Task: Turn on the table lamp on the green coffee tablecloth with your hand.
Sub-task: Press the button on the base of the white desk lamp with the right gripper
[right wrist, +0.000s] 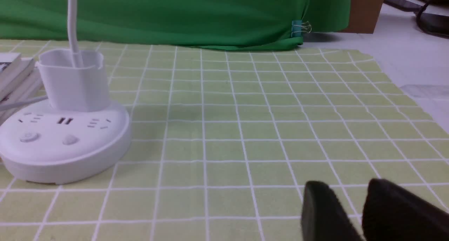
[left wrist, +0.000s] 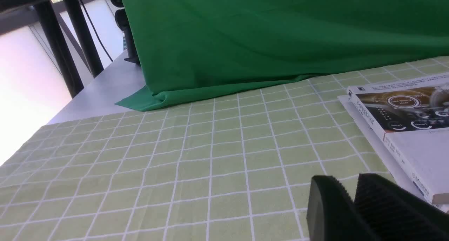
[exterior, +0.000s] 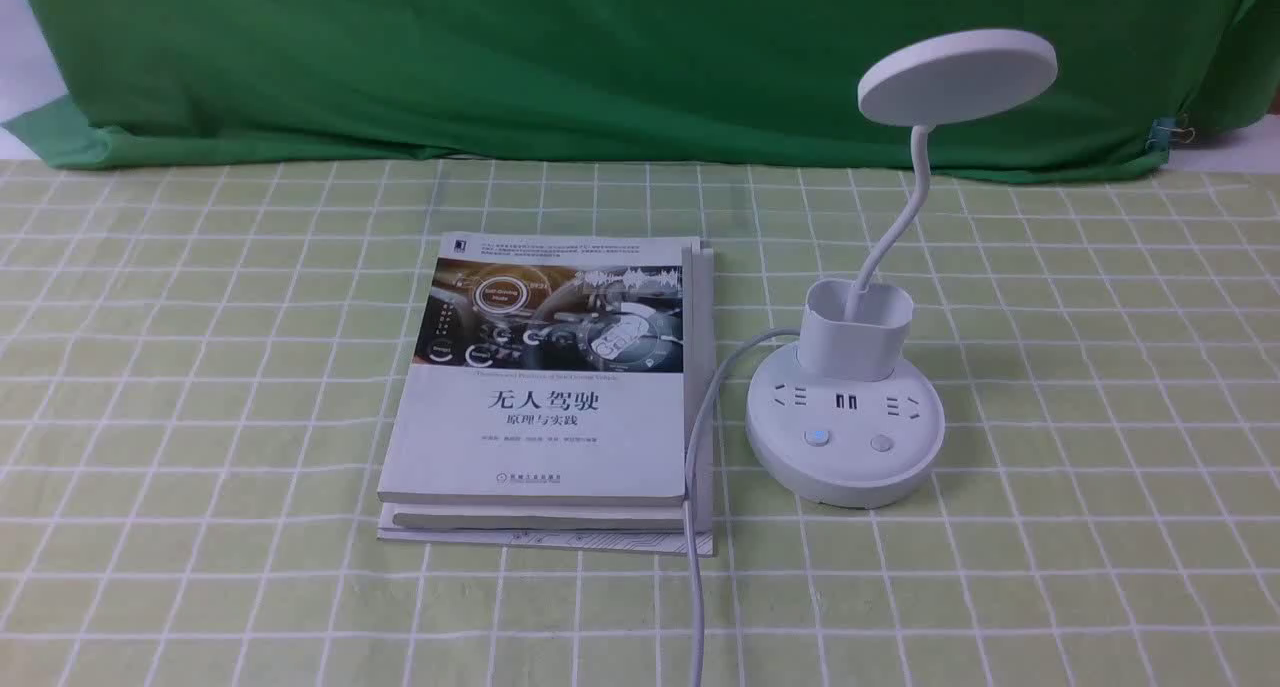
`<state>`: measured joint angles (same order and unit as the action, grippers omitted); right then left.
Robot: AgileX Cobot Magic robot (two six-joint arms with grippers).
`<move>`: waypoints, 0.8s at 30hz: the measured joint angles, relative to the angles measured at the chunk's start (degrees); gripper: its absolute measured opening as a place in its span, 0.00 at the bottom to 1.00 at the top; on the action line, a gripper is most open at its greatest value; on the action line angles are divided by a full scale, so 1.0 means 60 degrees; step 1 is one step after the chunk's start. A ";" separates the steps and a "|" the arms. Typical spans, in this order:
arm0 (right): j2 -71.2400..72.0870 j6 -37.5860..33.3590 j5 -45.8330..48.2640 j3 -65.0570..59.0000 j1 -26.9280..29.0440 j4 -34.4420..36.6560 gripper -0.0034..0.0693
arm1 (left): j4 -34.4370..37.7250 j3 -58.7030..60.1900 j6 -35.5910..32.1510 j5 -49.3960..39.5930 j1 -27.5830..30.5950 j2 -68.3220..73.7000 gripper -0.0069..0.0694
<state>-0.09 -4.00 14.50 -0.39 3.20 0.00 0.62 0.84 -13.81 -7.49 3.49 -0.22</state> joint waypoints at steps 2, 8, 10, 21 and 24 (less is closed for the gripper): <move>0.0000 0.0000 0.0000 0.0000 0.0000 0.0000 0.38 | 0.0000 0.0000 0.0000 0.0000 0.0000 0.0000 0.23; 0.0000 0.0000 0.0000 0.0000 0.0000 0.0000 0.38 | 0.0000 0.0000 0.0000 0.0000 0.0000 0.0000 0.24; 0.0000 0.0000 0.0000 0.0000 0.0000 0.0000 0.38 | 0.0000 0.0000 0.0000 0.0000 0.0000 0.0000 0.24; 0.0000 -0.0003 0.0000 0.0000 0.0000 0.0000 0.38 | 0.0000 0.0000 0.0000 0.0000 0.0000 0.0000 0.26; 0.0000 -0.0003 0.0000 0.0000 0.0000 0.0000 0.38 | 0.0000 0.0000 0.0000 0.0000 0.0000 0.0000 0.26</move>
<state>-0.09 -4.01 14.50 -0.39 3.20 0.00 0.62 0.84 -13.81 -7.49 3.49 -0.22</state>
